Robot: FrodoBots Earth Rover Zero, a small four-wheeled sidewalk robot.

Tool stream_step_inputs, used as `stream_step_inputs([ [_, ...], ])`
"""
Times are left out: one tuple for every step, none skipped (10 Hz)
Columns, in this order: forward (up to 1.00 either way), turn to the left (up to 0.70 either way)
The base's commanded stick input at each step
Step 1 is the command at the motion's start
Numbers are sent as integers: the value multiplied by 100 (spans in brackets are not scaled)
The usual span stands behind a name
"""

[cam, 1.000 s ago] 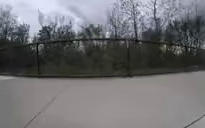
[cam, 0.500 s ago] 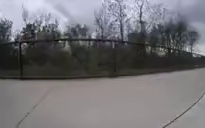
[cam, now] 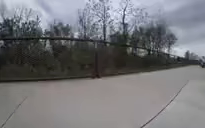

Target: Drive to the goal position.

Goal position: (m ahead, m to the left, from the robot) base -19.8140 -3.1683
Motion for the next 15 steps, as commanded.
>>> stream_step_inputs([
  [0,-45],
  [0,-45],
  [0,-45],
  [0,-45],
  [0,-45],
  [0,-45],
  [0,-45],
  [0,-45],
  [0,-45],
  [79,-31],
  [100,-27],
  [100,-27],
  [100,-27],
  [100,-27],
  [100,-27],
])
